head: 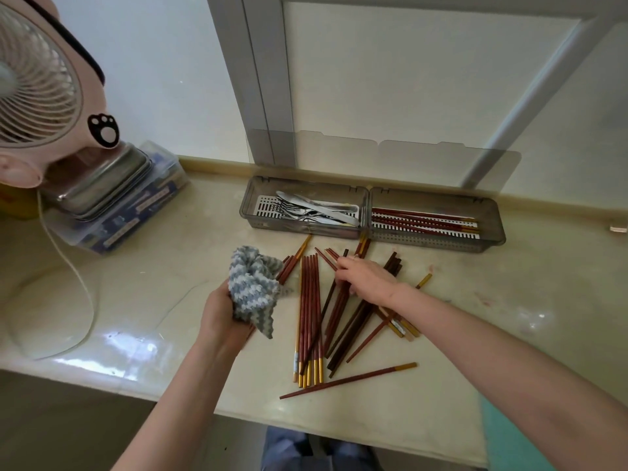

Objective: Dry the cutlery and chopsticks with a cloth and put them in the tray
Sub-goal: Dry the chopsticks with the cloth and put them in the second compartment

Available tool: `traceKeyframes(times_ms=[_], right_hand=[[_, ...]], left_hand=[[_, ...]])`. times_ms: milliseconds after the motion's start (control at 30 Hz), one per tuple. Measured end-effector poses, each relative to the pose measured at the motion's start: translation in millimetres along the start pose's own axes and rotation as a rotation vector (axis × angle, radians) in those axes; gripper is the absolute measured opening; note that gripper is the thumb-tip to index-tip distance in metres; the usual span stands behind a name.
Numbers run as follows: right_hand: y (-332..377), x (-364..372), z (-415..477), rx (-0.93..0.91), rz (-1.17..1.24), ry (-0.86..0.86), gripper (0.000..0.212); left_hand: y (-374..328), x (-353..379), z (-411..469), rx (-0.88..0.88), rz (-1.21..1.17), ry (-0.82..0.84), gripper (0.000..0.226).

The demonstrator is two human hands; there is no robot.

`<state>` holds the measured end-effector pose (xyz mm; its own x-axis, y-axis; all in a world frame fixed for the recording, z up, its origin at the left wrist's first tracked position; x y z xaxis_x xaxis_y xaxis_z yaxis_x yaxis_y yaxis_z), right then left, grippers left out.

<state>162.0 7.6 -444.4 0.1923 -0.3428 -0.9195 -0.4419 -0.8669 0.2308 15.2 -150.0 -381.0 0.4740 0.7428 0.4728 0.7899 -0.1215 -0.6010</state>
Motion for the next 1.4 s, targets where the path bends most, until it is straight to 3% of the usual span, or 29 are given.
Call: traceKeyframes(times_ms=[167, 300, 467, 533, 667, 733, 800, 900, 967, 1067, 1133, 1233, 1400], right_hand=[[4, 2, -4, -0.040, -0.098, 0.008, 0.033], [5, -2, -9, -0.078, -0.087, -0.055, 0.019], [16, -62, -22, -0.009, 0.199, -0.478, 0.006], [34, -88, -29, -0.030, 0.343, -0.556, 0.006], [51, -87, -28, 0.140, 0.835, -0.243, 0.009], [42, -77, -32, 0.261, 0.992, -0.195, 0.010], [24, -75, -39, 0.385, 0.852, -0.233, 0.018], [5, -80, -54, 0.540, 0.436, -0.159, 0.025], [0, -84, -58, 0.591, 0.403, -0.231, 0.022], [12, -85, -55, 0.478, 0.939, -0.358, 0.014], [39, -78, -47, 0.336, 1.237, -0.203, 0.011], [67, -65, -41, 0.294, 1.260, 0.013, 0.015], [77, -53, -43, 0.307, 1.336, 0.122, 0.020]], left_hand=[[7, -6, 4, -0.043, 0.041, 0.021, 0.031], [16, -11, 7, -0.073, 0.111, 0.043, 0.028], [22, -12, 12, -0.086, 0.073, 0.069, 0.025], [23, -6, 14, -0.060, 0.063, 0.120, 0.028], [16, 6, 19, 0.049, 0.037, 0.169, 0.029], [10, 6, 24, 0.101, -0.012, 0.158, 0.030], [4, 5, 26, 0.149, -0.052, 0.141, 0.026], [-4, 5, 25, 0.200, -0.077, 0.168, 0.026], [-3, 6, 22, 0.174, -0.064, 0.220, 0.029], [5, 13, 17, 0.115, 0.072, 0.338, 0.035], [11, 19, 14, 0.094, 0.160, 0.384, 0.036], [17, 27, 12, 0.096, 0.215, 0.339, 0.029], [16, 29, 13, 0.162, 0.252, 0.269, 0.025]])
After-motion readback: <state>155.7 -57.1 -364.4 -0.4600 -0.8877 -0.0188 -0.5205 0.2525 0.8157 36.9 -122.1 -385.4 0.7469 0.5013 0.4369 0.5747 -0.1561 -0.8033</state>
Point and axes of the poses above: each hand's wrist, its own z-axis towards the middle knuckle, its own x-axis out of the palm, y = z × x, the point moved 6 cm from there along z, towards the middle knuckle, and after that the axes turned 2 degrees about y, right-handed, at the moved point
